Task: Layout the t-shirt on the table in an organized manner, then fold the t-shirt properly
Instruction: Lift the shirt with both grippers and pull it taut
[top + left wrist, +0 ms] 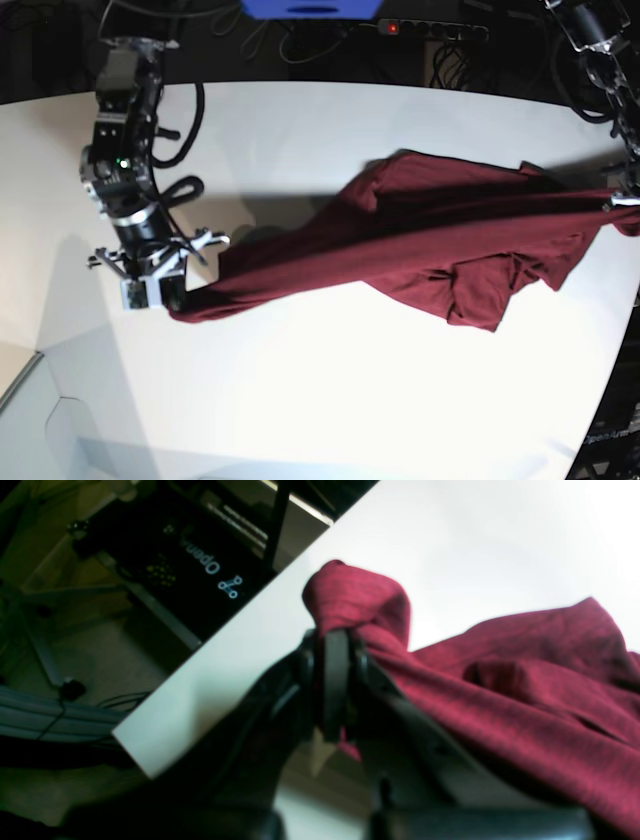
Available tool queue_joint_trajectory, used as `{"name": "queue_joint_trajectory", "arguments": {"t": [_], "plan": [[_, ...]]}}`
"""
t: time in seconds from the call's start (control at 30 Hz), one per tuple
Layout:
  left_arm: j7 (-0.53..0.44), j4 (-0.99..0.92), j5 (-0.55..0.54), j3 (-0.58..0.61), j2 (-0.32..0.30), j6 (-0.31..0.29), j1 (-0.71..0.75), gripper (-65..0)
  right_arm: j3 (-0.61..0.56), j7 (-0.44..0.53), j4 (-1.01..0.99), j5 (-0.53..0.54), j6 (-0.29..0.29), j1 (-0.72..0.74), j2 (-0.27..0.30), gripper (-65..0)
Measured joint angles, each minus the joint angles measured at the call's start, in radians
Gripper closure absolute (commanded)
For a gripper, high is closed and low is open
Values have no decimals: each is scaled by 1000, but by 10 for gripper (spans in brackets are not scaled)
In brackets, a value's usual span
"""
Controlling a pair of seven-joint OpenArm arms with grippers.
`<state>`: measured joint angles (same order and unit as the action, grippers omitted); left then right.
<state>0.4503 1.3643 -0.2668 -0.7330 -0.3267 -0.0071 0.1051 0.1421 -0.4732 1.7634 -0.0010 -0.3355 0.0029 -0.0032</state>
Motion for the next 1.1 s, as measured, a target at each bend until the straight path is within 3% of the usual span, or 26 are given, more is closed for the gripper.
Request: {"name": "queue_joint_trajectory", "arguments": {"t": [0.13,0.5,0.83,1.0,1.1], "plan": [[-5,0,0,0,4,1,0,0,0,-60,-102,-2,3,83,-5,0],[-3,0,0,0,7,1,-9,0,-2,-64,-194,-1,3,191,-2,0],[-4,-5,11,56,1,3,-67,0,8,-66,-294,-6,3,242,31,-302],[-1,-5,11,60,9,3,-71,0,8,-107,-66,-3,8,132,33,-357],[0,-6,8,56,8,6,-69,0,6,-177,90,-13,17,24,-15,-359]]}}
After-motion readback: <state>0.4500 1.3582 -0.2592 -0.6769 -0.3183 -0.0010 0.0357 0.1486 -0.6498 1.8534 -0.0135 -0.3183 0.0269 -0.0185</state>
